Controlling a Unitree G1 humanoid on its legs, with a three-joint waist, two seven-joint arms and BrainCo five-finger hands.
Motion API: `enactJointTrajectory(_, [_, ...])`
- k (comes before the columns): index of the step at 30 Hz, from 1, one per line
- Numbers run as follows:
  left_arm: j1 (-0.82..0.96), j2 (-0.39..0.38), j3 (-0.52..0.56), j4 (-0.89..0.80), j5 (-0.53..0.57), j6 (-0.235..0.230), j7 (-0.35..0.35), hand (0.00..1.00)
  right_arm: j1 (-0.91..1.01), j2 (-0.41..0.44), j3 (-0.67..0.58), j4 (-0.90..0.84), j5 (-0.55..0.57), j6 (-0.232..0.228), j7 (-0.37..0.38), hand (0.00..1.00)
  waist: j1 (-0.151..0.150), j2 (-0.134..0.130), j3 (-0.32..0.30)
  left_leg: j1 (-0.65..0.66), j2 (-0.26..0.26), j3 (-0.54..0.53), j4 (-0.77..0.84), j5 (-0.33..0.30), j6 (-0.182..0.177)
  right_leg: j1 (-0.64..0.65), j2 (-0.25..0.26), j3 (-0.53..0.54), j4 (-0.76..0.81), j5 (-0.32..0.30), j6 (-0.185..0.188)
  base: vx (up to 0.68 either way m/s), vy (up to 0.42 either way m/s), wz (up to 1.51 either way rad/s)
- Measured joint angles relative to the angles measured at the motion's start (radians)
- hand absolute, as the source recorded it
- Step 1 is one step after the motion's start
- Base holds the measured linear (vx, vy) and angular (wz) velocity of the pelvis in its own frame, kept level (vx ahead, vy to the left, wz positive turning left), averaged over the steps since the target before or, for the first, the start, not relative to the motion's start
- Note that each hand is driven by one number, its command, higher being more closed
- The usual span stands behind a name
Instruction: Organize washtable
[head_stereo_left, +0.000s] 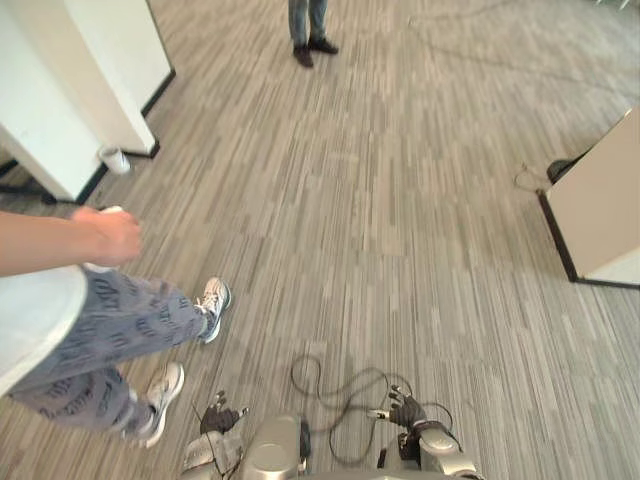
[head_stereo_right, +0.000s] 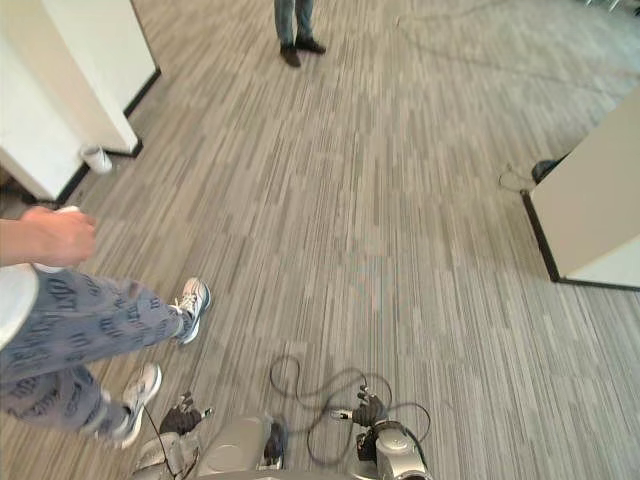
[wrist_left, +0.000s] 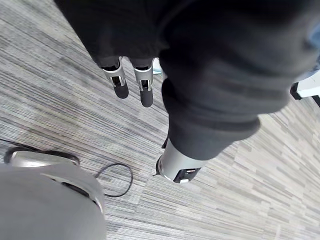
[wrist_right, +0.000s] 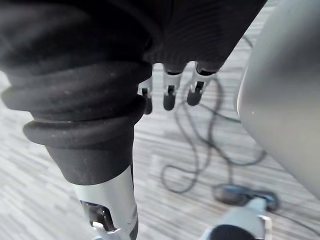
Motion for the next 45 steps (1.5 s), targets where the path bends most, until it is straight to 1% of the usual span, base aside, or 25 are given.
enactJointTrajectory(2, [0.015, 0.000, -0.010, 0.002, 0.000, 0.003, -0.001, 0.00, -0.002, -0.008, 0.030, -0.019, -0.011, -0.003, 0.002, 0.00, -0.003, 0.009, 0.001, 0.111, 0.005, -0.011, -0.091, 0.000, 0.000, -0.082, 0.028, -0.090, -0.124, -0.059, -0.040, 0.53, 0.143, 0.07])
enactJointTrajectory(4, [0.020, 0.002, -0.010, 0.014, 0.004, 0.003, -0.002, 0.00, -0.010, -0.015, 0.031, -0.030, -0.012, -0.012, 0.011, 0.00, -0.022, 0.010, 0.002, 0.186, 0.019, -0.018, -0.137, 0.001, -0.001, -0.169, 0.101, -0.126, -0.445, -0.043, -0.036, 0.58, 0.088, 0.38])
enactJointTrajectory(6, [0.023, 0.002, -0.011, 0.023, 0.018, 0.003, -0.001, 0.00, -0.011, -0.018, 0.031, -0.044, -0.012, -0.017, 0.015, 0.00, -0.047, 0.011, 0.003, 0.260, 0.027, -0.024, -0.175, -0.006, -0.026, -0.186, 0.151, -0.134, -0.771, 0.097, -0.019, 0.61, 0.041, 0.54])
enactJointTrajectory(8, [0.030, 0.003, -0.020, 0.034, 0.034, 0.003, -0.001, 0.00, -0.012, -0.019, 0.032, -0.050, -0.012, -0.018, 0.017, 0.00, -0.054, 0.017, -0.001, 0.327, 0.031, -0.073, -0.203, -0.035, -0.091, -0.198, 0.192, -0.105, -0.847, 0.235, -0.039, 0.61, 0.015, 0.54])
enactJointTrajectory(9, [0.026, 0.003, -0.025, 0.044, 0.036, 0.005, -0.001, 0.00, -0.012, -0.021, 0.032, -0.052, -0.011, -0.017, 0.017, 0.00, -0.056, 0.024, -0.003, 0.334, 0.043, -0.092, -0.189, -0.044, -0.105, -0.200, 0.208, -0.072, -0.824, 0.288, -0.085, 0.70, 0.003, 0.68])
enactJointTrajectory(10, [0.020, -0.008, -0.046, 0.047, 0.038, 0.002, -0.002, 0.00, -0.012, -0.031, 0.029, -0.056, -0.012, -0.014, 0.018, 0.00, -0.055, 0.042, -0.028, 0.297, 0.076, -0.148, -0.089, -0.038, -0.122, -0.224, 0.215, -0.063, -0.720, 0.242, -0.147, 0.58, -0.008, 0.57])
enactJointTrajectory(11, [0.018, -0.013, -0.048, 0.047, 0.038, 0.001, -0.004, 0.00, -0.008, -0.035, 0.025, -0.063, -0.012, -0.013, 0.018, 0.00, -0.055, 0.052, -0.030, 0.269, 0.080, -0.159, -0.021, -0.024, -0.145, -0.219, 0.209, -0.086, -0.689, 0.223, -0.135, 0.86, -0.037, 0.58])
enactJointTrajectory(12, [0.012, -0.025, -0.042, 0.048, 0.038, 0.001, -0.004, 0.00, -0.003, -0.044, 0.011, -0.071, -0.011, -0.012, 0.018, 0.00, -0.058, 0.076, -0.027, 0.207, 0.091, -0.165, 0.149, 0.054, -0.179, -0.187, 0.202, -0.117, -0.657, 0.170, -0.109, 0.86, -0.050, 0.34])
enactJointTrajectory(14, [0.009, -0.052, -0.029, 0.047, 0.038, 0.004, -0.005, 0.00, 0.019, -0.060, 0.014, -0.099, -0.008, -0.002, 0.018, 0.00, -0.049, 0.107, -0.021, 0.097, 0.137, -0.122, 0.439, 0.328, -0.266, -0.064, 0.217, -0.115, -0.715, 0.112, -0.103, 0.71, -0.004, 0.15])
enactJointTrajectory(16, [-0.001, -0.055, -0.028, 0.035, 0.038, 0.002, -0.006, 0.00, 0.037, -0.053, -0.012, -0.097, -0.007, 0.008, 0.016, 0.00, -0.054, 0.121, -0.022, -0.066, 0.223, -0.035, 0.713, 0.184, -0.179, 0.100, 0.238, -0.113, -0.815, 0.067, -0.134, 0.62, 0.091, 0.20])
enactJointTrajectory(17, [-0.008, -0.053, -0.029, 0.023, 0.037, 0.002, -0.007, 0.00, 0.043, -0.047, -0.013, -0.089, -0.005, 0.008, 0.015, 0.00, -0.049, 0.104, -0.022, -0.130, 0.223, -0.015, 0.721, 0.137, -0.162, 0.160, 0.231, -0.113, -0.864, 0.056, -0.133, 0.76, 0.116, 0.24])
enactJointTrajectory(20, [-0.023, -0.043, -0.029, -0.036, 0.035, -0.014, -0.010, 0.00, 0.029, -0.034, -0.021, -0.047, 0.021, 0.015, 0.008, 0.00, -0.037, 0.050, -0.013, -0.332, 0.167, 0.044, 0.441, 0.048, -0.123, 0.273, 0.178, -0.088, -0.936, 0.048, -0.124, 0.58, 0.166, -0.16])
enactJointTrajectory(22, [-0.029, -0.049, -0.031, -0.050, 0.036, -0.022, -0.007, 0.00, 0.036, -0.036, -0.040, -0.017, 0.023, 0.013, -0.005, 0.00, 0.006, 0.055, -0.015, -0.334, 0.106, -0.066, -0.037, 0.173, -0.199, 0.317, 0.143, -0.053, -0.935, -0.001, -0.047, 0.57, 0.324, -0.86])
enactJointTrajectory(23, [-0.020, -0.053, -0.032, -0.048, 0.034, -0.026, -0.007, 0.00, 0.037, -0.049, -0.040, -0.006, 0.022, 0.012, -0.006, 0.00, 0.012, 0.078, -0.021, -0.324, 0.119, -0.090, -0.099, 0.313, -0.205, 0.334, 0.158, -0.025, -0.937, -0.024, -0.012, 0.63, 0.413, -0.72])
enactJointTrajectory(24, [-0.032, -0.029, -0.025, -0.038, 0.034, -0.025, -0.001, 0.00, 0.013, -0.031, -0.030, 0.018, 0.022, 0.012, -0.004, 0.00, -0.002, 0.023, -0.021, -0.318, 0.086, -0.073, -0.051, 0.304, -0.143, 0.351, 0.120, 0.030, -0.926, -0.051, 0.003, 0.51, 0.328, -0.42])
enactJointTrajectory(25, [-0.034, -0.025, -0.025, -0.038, 0.035, -0.025, -0.001, 0.00, 0.011, -0.027, -0.031, 0.017, 0.021, 0.008, -0.004, 0.00, -0.002, 0.018, -0.020, -0.323, 0.084, -0.073, -0.025, 0.273, -0.130, 0.338, 0.121, 0.049, -0.896, -0.046, -0.002, 0.59, 0.348, -0.30])
enactJointTrajectory(28, [-0.037, -0.018, -0.009, -0.022, 0.019, -0.022, -0.002, 0.00, 0.028, -0.012, -0.038, 0.011, 0.015, 0.005, -0.005, 0.00, 0.002, -0.017, -0.030, -0.278, 0.060, -0.021, 0.096, 0.122, -0.095, 0.240, 0.057, 0.112, -0.563, -0.027, 0.011, 0.46, 0.252, -0.34])
enactJointTrajectory(29, [-0.039, -0.010, -0.009, -0.009, 0.016, -0.015, -0.001, 0.00, 0.027, -0.010, -0.034, 0.006, 0.013, 0.005, -0.002, 0.00, 0.004, -0.029, -0.023, -0.210, 0.049, 0.018, 0.086, 0.081, -0.080, 0.151, 0.011, 0.133, -0.335, 0.048, 0.045, 0.43, 0.194, -0.58])
enactJointTrajectory(30, [-0.039, -0.004, -0.011, 0.003, 0.017, -0.013, -0.001, 0.00, 0.020, -0.011, -0.030, -0.002, 0.011, 0.004, 0.000, 0.00, 0.003, -0.016, -0.010, -0.147, 0.048, 0.040, 0.069, 0.060, -0.067, 0.093, -0.017, 0.119, -0.175, 0.070, 0.037, 0.51, 0.238, -0.69])
enactJointTrajectory(33, [-0.020, 0.008, -0.058, 0.031, 0.021, 0.004, 0.005, 0.00, 0.014, -0.017, -0.012, -0.024, 0.010, -0.004, -0.002, 0.00, -0.041, 0.001, -0.011, 0.057, 0.051, 0.047, -0.061, 0.034, -0.053, -0.020, -0.042, -0.080, -0.032, -0.028, -0.030, 0.41, 0.160, -0.19])
enactJointTrajectory(36, [-0.035, -0.002, -0.080, 0.047, 0.037, 0.007, 0.003, 0.00, -0.001, -0.026, -0.009, -0.033, 0.010, -0.011, -0.001, 0.00, -0.054, 0.009, -0.007, 0.147, 0.080, 0.055, -0.151, 0.035, -0.070, -0.131, 0.005, -0.226, -0.305, -0.072, -0.024, 0.46, 0.053, 0.05])
enactJointTrajectory(38, [-0.045, -0.008, -0.094, 0.061, 0.046, 0.009, 0.003, 0.00, -0.008, -0.034, -0.009, -0.035, 0.010, -0.010, -0.001, 0.00, -0.054, 0.021, 0.000, 0.198, 0.101, 0.060, -0.202, 0.035, -0.080, -0.145, 0.036, -0.292, -0.561, -0.017, -0.028, 0.52, 0.023, 0.03])
enactJointTrajectory(41, [-0.059, -0.020, -0.098, 0.067, 0.063, 0.012, 0.003, 0.00, -0.009, -0.040, -0.008, -0.053, 0.010, -0.010, -0.001, 0.00, -0.055, 0.041, 0.009, 0.278, 0.157, 0.056, -0.240, 0.013, -0.154, -0.165, 0.125, -0.341, -0.822, 0.169, -0.064, 0.59, -0.043, -0.10])
enactJointTrajectory(43, [-0.053, -0.022, -0.100, 0.080, 0.076, 0.013, -0.002, 0.00, -0.002, -0.033, -0.012, -0.065, 0.010, -0.010, -0.001, 0.00, -0.060, 0.027, 0.000, 0.308, 0.175, 0.031, -0.209, -0.022, -0.214, -0.187, 0.167, -0.298, -0.844, 0.277, -0.164, 0.74, -0.142, -0.13])
enactJointTrajectory(45, [-0.061, -0.034, -0.100, 0.084, 0.079, 0.010, -0.008, 0.00, -0.022, -0.040, -0.028, -0.061, 0.010, -0.002, 0.000, 0.00, -0.053, 0.055, 0.004, 0.273, 0.221, -0.013, -0.011, 0.030, -0.284, -0.192, 0.177, -0.287, -0.667, 0.156, -0.208, 0.75, -0.155, -0.12])
